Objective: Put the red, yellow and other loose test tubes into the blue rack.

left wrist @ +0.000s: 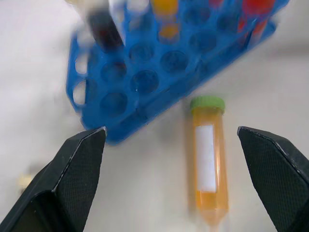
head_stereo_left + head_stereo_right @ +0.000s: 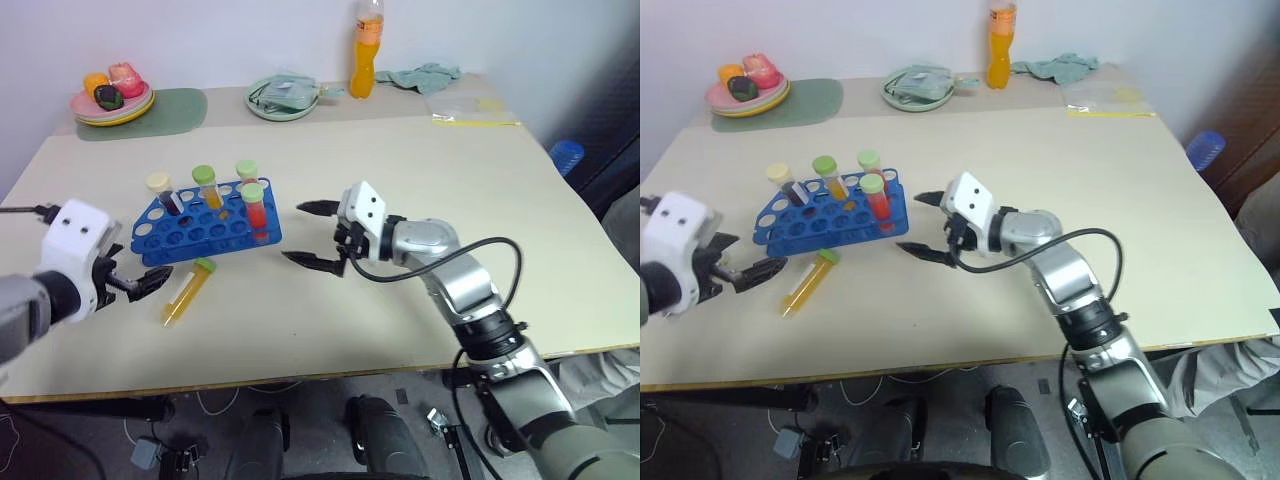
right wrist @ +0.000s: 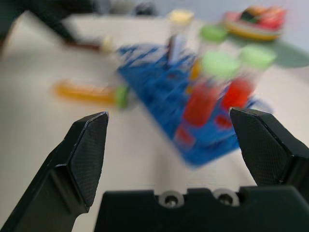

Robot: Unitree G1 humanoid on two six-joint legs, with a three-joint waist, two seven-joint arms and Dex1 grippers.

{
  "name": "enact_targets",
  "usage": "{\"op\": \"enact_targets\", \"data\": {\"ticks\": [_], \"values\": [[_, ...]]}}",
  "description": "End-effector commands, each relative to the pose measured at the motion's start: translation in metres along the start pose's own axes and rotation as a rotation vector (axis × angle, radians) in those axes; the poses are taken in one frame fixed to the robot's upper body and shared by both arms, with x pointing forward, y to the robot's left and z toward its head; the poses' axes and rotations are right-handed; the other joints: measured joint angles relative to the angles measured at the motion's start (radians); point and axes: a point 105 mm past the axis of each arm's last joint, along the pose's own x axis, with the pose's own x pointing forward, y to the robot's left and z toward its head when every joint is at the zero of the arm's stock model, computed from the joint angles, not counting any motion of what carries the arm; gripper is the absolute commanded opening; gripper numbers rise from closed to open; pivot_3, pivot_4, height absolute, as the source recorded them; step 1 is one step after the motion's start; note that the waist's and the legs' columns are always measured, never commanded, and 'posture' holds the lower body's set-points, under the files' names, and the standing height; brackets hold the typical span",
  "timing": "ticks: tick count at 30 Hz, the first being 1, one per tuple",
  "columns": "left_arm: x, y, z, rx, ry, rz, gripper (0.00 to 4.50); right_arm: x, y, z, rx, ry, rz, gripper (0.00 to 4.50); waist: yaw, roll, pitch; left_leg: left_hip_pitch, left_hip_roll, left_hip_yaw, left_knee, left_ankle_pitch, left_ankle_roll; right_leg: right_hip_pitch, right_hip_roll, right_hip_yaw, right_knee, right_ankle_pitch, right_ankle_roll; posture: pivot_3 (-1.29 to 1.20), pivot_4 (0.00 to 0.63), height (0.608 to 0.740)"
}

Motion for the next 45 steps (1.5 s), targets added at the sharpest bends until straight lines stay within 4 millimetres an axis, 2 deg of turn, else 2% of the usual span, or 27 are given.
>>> {"op": "enact_targets", "data": {"ticks": [1,8,13,18,21,26,27,30,35,37,39,41,43,45], "values": [[0.007,-0.012,-0.001,-0.004,0.154,-0.094,4.5,-0.007,0.012,0.013,-0.045,-0.022,0.087,4.42,0.0,0.0,0.0,0.0,0.0,0.0,0.0,0.0,0.0,0.0,0.0,0.0,0.0,0.0,0.0,0.0,0.15,0.74],[0.035,-0.023,0.013,0.048,0.271,-0.151,4.5,-0.005,0.021,0.01,-0.043,-0.024,0.103,4.42,-0.007,-0.001,0.0,-0.001,0.0,0.0,0.0,0.0,0.0,-0.001,0.0,0.0,0.0,0.0,0.0,0.0,0.15,0.74],[0.049,-0.02,0.013,0.064,0.337,-0.118,4.5,-0.002,0.027,0.011,-0.03,-0.039,0.099,4.42,-0.005,-0.001,0.001,-0.002,0.0,0.0,0.001,0.0,-0.001,-0.001,0.0,0.001,0.0,0.0,0.0,0.0,0.15,0.74],[0.064,-0.032,0.006,0.034,0.376,-0.168,4.5,0.001,0.031,0.011,-0.019,-0.051,0.08,4.42,0.005,-0.001,0.001,-0.002,0.0,0.0,0.002,0.0,-0.001,-0.001,0.0,0.001,0.0,0.0,0.0,0.0,0.15,0.74],[0.068,-0.034,-0.001,0.026,0.399,-0.164,3.68,0.003,0.031,0.013,-0.016,-0.06,0.07,4.5,0.007,-0.001,0.001,-0.002,0.0,0.0,0.002,0.0,-0.001,-0.001,0.0,0.001,0.0,0.0,0.0,0.0,0.15,0.74],[0.068,-0.036,-0.005,-0.004,0.384,-0.173,1.09,0.005,0.034,0.015,-0.01,-0.071,0.072,4.5,0.009,-0.002,0.001,-0.002,0.0,0.0,0.002,0.0,-0.001,-0.001,-0.001,0.001,0.0,0.0,0.0,0.0,0.15,0.74],[0.063,-0.037,-0.004,-0.005,0.373,-0.197,0.78,0.005,0.035,0.015,-0.01,-0.071,0.073,4.5,0.009,-0.002,0.001,-0.002,0.0,0.0,0.002,0.0,-0.001,-0.001,-0.001,0.001,0.0,0.0,0.0,0.0,0.15,0.74],[0.045,-0.035,-0.005,-0.005,0.345,-0.223,0.78,0.004,0.035,0.016,-0.011,-0.071,0.072,4.5,0.004,-0.002,0.001,-0.002,0.0,0.0,0.002,0.0,-0.001,-0.001,-0.001,0.001,0.0,0.0,0.0,0.0,0.15,0.74],[0.017,-0.033,0.018,0.105,0.009,-0.205,0.78,0.002,0.035,0.015,-0.009,-0.067,0.07,4.5,0.009,-0.002,0.001,-0.002,0.0,0.001,0.001,0.001,-0.001,-0.003,-0.001,0.001,0.0,0.0,0.0,0.0,0.15,0.74],[0.004,-0.028,0.031,0.115,-0.205,-0.143,0.78,0.001,0.034,0.014,-0.004,-0.066,0.068,4.5,0.01,-0.002,0.001,-0.002,0.0,0.001,0.001,0.001,-0.002,-0.002,-0.002,0.001,0.0,0.0,0.0,0.0,0.15,0.74],[-0.005,-0.019,0.048,0.062,-0.455,-0.004,0.78,0.002,0.033,0.012,0.016,-0.069,0.058,4.5,0.017,-0.002,0.001,-0.002,0.0,0.001,0.001,0.001,-0.002,-0.002,-0.003,0.001,-0.001,0.0,0.0,0.0,0.15,0.74],[-0.005,-0.021,0.06,0.078,-0.611,0.175,0.78,0.004,0.032,0.009,0.037,-0.07,0.05,4.5,0.027,-0.003,0.0,-0.002,0.0,0.001,0.002,0.001,-0.002,0.0,-0.003,0.0,-0.002,0.0,0.0,0.0,0.15,0.74],[-0.001,-0.034,0.074,0.134,-0.731,0.332,0.78,0.006,0.032,0.008,0.051,-0.072,0.044,4.5,0.039,-0.005,-0.001,-0.002,0.0,0.001,0.003,0.001,-0.002,0.0,-0.003,0.001,-0.002,0.0,0.0,0.0,0.15,0.74],[0.009,-0.046,0.082,0.07,-0.814,0.419,0.78,0.009,0.032,0.007,0.062,-0.077,0.035,4.5,0.046,-0.005,-0.001,-0.002,-0.002,0.001,0.003,0.001,-0.002,0.001,-0.004,0.001,-0.002,0.001,0.0,0.0,0.15,0.74]]}}
